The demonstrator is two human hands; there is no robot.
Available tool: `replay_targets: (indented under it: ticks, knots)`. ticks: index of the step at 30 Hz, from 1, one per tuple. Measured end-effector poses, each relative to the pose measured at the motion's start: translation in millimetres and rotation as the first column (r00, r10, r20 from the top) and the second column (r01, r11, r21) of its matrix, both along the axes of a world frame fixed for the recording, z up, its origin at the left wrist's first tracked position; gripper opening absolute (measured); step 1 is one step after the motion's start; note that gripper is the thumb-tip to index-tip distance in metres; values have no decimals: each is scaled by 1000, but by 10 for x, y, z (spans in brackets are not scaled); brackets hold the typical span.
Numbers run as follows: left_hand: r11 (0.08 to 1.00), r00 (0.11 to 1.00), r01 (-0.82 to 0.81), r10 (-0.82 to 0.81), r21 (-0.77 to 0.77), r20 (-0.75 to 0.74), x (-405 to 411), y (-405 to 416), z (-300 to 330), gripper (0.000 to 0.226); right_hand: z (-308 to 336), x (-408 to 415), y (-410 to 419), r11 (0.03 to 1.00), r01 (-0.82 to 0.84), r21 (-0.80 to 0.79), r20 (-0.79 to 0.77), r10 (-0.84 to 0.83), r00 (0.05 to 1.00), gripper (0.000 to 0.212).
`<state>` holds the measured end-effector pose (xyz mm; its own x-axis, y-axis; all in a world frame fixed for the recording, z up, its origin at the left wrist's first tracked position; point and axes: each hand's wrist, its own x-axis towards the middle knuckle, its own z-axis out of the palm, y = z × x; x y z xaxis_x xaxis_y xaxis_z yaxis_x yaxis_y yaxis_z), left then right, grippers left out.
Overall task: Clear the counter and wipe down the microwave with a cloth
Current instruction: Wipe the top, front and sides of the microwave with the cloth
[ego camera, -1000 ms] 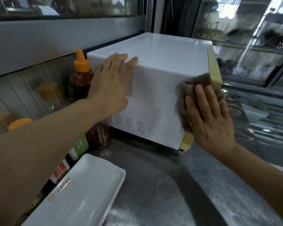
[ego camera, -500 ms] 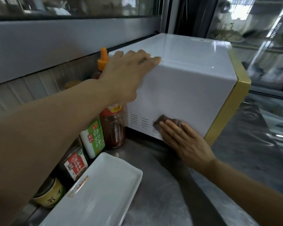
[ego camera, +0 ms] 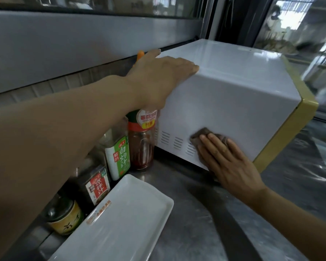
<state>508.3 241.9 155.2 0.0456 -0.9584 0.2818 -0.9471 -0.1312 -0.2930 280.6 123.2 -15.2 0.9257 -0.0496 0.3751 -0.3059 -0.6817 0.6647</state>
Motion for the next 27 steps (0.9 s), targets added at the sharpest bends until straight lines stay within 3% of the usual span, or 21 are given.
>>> replay_targets:
  ticks: [5, 10, 13, 17, 27]
  knots:
    - [1000, 1000, 14, -14, 14, -3, 17, 29, -8, 97, -22, 734, 163, 999, 24, 44, -139, -18, 990, 75]
    - [1000, 999, 3, -3, 8, -42, -4, 9, -44, 98, -170, 893, 217, 982, 2, 186, -312, 58, 948, 61]
    - [1000, 999, 8, -7, 5, -41, 6, -4, -52, 97, -196, 622, 163, 986, 14, 169, -384, 53, 922, 61]
    - [1000, 998, 6, -7, -12, -64, 10, -11, -65, 97, -225, 352, 101, 988, 58, 142, -399, 3, 917, 66]
    - [998, 998, 20, -24, -63, -55, 7, -16, -127, 94, -333, 1033, 149, 983, -18, 180, -312, 74, 947, 72]
